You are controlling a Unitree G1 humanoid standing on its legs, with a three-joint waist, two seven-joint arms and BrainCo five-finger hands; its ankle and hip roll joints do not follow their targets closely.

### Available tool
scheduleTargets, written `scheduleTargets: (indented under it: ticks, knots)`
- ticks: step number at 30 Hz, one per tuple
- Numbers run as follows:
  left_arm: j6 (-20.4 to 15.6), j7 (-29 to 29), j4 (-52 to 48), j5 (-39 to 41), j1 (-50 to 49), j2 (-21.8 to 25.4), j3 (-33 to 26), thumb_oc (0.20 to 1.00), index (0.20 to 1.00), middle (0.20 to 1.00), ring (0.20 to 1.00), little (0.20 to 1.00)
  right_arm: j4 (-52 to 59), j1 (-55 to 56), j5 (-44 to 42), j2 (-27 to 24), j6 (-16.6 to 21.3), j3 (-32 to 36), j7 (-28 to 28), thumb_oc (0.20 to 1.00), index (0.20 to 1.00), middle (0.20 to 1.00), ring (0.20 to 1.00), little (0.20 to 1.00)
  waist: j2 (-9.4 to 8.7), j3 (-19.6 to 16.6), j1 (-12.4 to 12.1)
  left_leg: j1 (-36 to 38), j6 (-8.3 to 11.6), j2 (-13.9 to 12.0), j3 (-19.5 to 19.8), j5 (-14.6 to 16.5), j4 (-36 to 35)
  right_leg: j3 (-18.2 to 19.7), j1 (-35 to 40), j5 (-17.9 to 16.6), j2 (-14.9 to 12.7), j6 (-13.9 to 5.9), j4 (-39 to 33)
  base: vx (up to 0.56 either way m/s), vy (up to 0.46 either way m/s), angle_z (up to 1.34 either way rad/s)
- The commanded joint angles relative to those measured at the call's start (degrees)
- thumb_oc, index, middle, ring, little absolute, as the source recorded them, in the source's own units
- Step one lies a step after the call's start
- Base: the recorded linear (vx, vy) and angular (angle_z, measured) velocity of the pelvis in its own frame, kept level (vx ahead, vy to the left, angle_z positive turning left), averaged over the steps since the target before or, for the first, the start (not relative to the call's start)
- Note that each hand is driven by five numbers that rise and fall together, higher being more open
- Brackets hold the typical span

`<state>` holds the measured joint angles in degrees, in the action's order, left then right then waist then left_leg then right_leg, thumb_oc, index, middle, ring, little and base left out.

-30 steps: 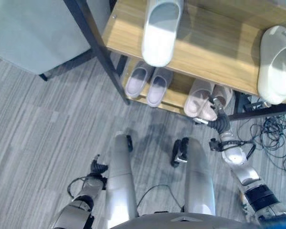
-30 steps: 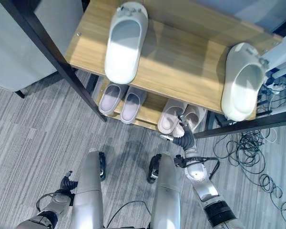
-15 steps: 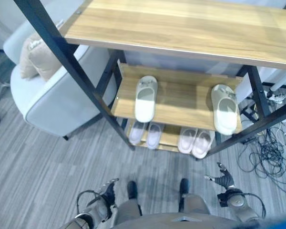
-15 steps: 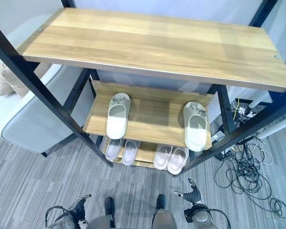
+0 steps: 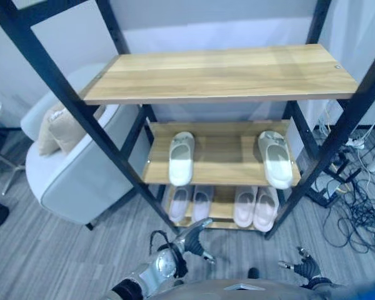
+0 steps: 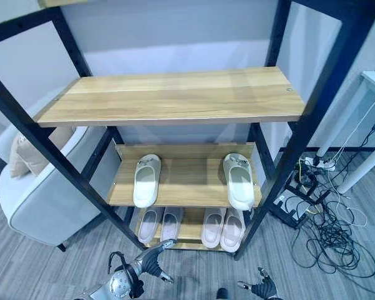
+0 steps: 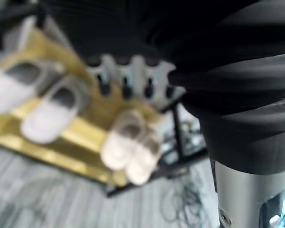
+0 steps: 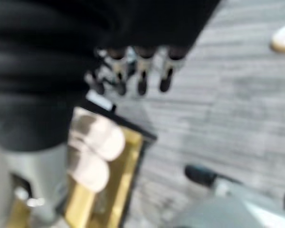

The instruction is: Arrange the slippers neatly on the shoe rack.

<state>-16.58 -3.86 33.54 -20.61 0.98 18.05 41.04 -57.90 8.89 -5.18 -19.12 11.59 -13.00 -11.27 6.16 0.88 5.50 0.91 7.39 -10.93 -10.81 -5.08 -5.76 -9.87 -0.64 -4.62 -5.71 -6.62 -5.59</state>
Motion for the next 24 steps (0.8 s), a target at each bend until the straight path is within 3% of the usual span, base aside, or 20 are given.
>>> scheduleTargets:
  ticks: [1,5,9,19,20,24]
  knots:
    - [-2.8,0.5,-6.7,-1.7,3.7,3.5,0.3,1.000,1.000,1.000,1.000,1.000,1.7,-3.6,-0.9,0.2,1.1,1.2,-0.3,1.000,1.000,1.000,1.000,1.000,-2.11,5.0,-0.2,-1.8,-0.77,3.1,2.1,2.6,0.8,0.7,-2.8,2.5,-2.9,-3.06,2.6,0.00,-0.014,-0.04]
    - [-3.7,0.7,-17.5,-2.7,7.4,7.5,-1.1,1.000,1.000,1.000,1.000,1.000,1.8,-1.9,-0.2,-0.6,0.9,2.4,-0.5,1.000,1.000,1.000,1.000,1.000,-1.20,4.9,0.4,-1.7,-0.78,3.4,2.5,2.8,0.8,0.4,-2.0,2.5,-2.9,-3.02,2.1,0.00,-0.003,0.00]
    - [-2.9,-1.7,-21.9,-3.8,8.9,8.7,-5.4,1.000,1.000,1.000,1.000,1.000,1.0,-0.7,0.3,-0.4,0.5,3.3,-0.5,1.000,1.000,1.000,1.000,1.000,-1.01,4.8,0.5,-0.7,-0.78,3.6,2.6,3.0,0.8,0.1,-0.2,2.7,-3.0,-2.83,1.5,0.01,-0.001,0.01]
    - [2.9,-12.2,-14.5,-11.9,18.0,4.6,-10.4,1.000,1.000,1.000,1.000,1.000,-0.8,-0.6,-0.5,1.0,-0.4,2.0,0.2,1.000,1.000,1.000,1.000,1.000,-1.82,4.3,1.1,0.6,-0.58,3.2,2.0,3.1,0.8,0.7,1.1,2.7,-2.4,-2.68,0.6,0.01,-0.052,0.00]
    - [5.0,-15.0,-9.5,-12.1,21.1,2.8,-11.3,1.000,1.000,1.000,1.000,1.000,-1.5,-0.4,-0.6,0.9,-0.8,2.0,0.1,1.000,1.000,1.000,1.000,1.000,-1.80,4.0,1.6,0.7,-0.48,3.1,1.7,3.1,0.8,0.8,1.3,2.8,-2.3,-2.55,0.6,0.02,-0.053,-0.02]
    - [7.4,-18.4,-1.6,-11.2,26.0,0.8,-11.6,1.000,1.000,1.000,1.000,1.000,-2.4,-1.0,-0.7,0.5,-0.9,1.8,-0.1,1.000,1.000,1.000,1.000,1.000,-1.51,3.9,2.4,1.1,-0.35,3.0,1.4,2.9,0.8,1.0,1.4,2.9,-2.1,-2.42,0.6,0.03,-0.040,-0.02]
